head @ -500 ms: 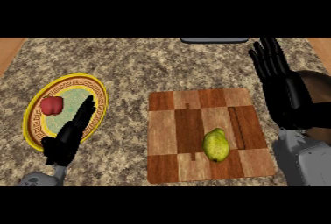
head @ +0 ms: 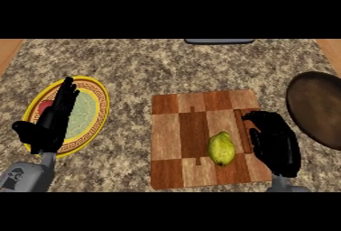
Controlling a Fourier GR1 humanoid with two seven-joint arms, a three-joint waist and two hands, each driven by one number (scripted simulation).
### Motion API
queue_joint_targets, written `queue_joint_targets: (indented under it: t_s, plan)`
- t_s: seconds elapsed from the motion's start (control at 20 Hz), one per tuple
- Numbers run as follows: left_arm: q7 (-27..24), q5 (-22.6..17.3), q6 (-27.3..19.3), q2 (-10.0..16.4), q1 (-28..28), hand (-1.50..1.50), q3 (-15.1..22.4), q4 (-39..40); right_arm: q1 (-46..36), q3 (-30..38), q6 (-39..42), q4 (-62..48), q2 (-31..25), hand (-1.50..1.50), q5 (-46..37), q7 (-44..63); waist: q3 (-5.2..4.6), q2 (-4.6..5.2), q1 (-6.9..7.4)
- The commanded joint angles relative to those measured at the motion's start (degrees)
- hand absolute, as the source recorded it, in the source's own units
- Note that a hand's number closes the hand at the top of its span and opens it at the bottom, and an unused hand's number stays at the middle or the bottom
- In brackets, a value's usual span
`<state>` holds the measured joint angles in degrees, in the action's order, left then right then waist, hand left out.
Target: Pick the pear from the cutting board and place it in the pan
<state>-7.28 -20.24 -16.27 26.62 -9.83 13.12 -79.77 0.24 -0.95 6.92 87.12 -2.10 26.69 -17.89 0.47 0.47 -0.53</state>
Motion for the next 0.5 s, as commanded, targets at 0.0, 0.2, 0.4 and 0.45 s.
queue_joint_targets:
  t_s: [0.0, 0.2, 0.4, 0.45]
  plan:
    - [1.37, -0.40, -1.05, 0.18, -1.29, 0.00, -1.78, 0.88, 12.13, 2.18, -0.27, -5.54, 1.99, -1.50, -1.97, -15.24, -0.25, -0.27, -1.26]
    - [5.16, -0.44, -2.07, 0.40, -3.14, 0.00, -2.21, -1.14, 16.77, 10.32, 8.07, -13.17, -4.75, -1.50, -2.56, -25.21, -0.29, -0.41, -0.64]
    - [6.39, 1.44, -2.73, -0.74, -4.48, 0.00, -0.82, -0.47, 16.85, 12.22, 15.10, -13.80, -14.35, -1.50, -3.07, -24.15, -0.39, -0.40, -0.48]
    - [6.59, 0.76, -2.27, -0.20, -2.21, 0.00, -1.07, -3.20, 19.46, 10.81, 16.62, -13.11, -15.15, -1.50, -5.25, -25.64, -0.40, -0.61, 0.12]
